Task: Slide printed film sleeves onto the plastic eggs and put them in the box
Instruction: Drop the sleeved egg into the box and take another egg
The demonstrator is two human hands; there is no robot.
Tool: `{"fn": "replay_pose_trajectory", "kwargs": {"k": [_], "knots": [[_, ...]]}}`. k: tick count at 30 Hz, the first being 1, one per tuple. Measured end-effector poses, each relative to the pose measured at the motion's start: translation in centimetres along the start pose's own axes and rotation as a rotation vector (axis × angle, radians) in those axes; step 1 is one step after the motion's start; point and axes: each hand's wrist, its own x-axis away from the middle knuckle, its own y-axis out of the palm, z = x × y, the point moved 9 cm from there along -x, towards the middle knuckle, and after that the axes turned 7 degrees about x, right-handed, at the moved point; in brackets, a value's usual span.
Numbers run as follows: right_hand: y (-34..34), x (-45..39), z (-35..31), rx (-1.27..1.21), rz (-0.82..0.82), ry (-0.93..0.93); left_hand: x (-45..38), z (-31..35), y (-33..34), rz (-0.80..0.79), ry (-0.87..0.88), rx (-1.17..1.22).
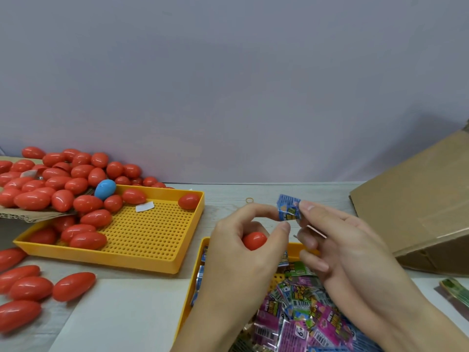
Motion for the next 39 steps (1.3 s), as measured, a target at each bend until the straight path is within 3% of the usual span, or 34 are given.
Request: {"fn": "replay_pose_trajectory", "kwargs": {"k": [8,23,29,39], "knots": [[0.2,0.0,0.3,0.064,-0.002,0.02,-0.3,-0.7,-0.7,0.062,-0.098,0.256],[-0.2,-0.3,0.5,0.014,0.017,0.024,-0.5,-0.5,-0.8,0.032,-0.046,0.29],[-0.3,-0.2,0.2,-0.102,0.032,0.021,-0.1,-0.2,-0.2,0.009,-0.06,-0.024],[0.7,0.2,0.3,0.024,-0.028,0.023,0.0,-0.2,-0.5,0.062,-0.056,-0.131]]}}
